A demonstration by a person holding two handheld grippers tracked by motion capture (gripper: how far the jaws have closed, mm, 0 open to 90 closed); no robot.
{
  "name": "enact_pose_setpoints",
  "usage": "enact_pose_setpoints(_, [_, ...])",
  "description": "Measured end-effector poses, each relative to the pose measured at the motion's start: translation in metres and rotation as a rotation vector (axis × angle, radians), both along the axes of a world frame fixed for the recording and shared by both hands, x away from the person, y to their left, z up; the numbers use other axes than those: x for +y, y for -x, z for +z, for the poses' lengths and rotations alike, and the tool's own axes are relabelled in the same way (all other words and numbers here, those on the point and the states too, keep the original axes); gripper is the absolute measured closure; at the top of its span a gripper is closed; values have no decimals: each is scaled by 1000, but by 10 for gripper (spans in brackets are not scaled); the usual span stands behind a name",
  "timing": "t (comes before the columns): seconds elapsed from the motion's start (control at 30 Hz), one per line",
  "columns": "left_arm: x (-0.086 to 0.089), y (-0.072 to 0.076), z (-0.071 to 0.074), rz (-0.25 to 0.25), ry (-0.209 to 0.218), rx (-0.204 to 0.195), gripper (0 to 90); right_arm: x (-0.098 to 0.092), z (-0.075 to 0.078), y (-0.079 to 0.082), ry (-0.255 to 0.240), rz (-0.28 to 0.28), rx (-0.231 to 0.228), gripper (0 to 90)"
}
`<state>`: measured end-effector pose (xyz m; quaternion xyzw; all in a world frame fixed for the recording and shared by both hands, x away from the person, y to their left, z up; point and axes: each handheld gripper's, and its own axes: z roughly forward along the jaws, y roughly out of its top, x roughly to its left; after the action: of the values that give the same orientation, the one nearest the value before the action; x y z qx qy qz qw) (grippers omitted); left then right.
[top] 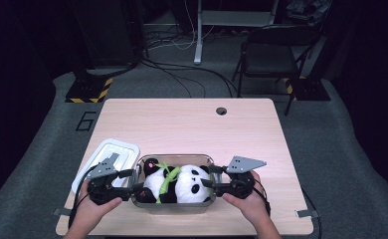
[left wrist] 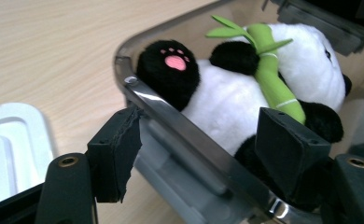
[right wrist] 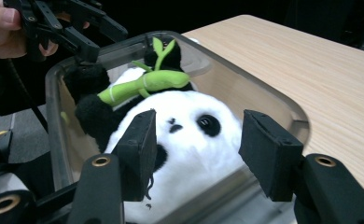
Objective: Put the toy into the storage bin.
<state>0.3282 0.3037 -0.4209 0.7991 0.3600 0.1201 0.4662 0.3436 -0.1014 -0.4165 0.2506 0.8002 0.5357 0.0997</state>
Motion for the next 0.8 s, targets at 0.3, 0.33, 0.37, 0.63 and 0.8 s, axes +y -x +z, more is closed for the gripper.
enact_pose_setpoints(0.3, [17,-9,5,58,12,-1,330,-14,0,-2,-10,-46,-2,453])
enact_pose_setpoints(0.33, [17,-9,5,61,15,1,331,-14,0,-2,-8,-52,-2,453])
enact_pose_setpoints(0.37, [18,-10,5,63,15,-4,332,-15,-1,-2,-5,-59,-2,453])
enact_pose_setpoints(0.63, [27,-17,4,103,12,7,346,-16,5,1,14,-74,-7,444])
enact_pose_setpoints(0.8, [29,-21,4,100,21,13,353,-20,6,11,37,-73,-12,442])
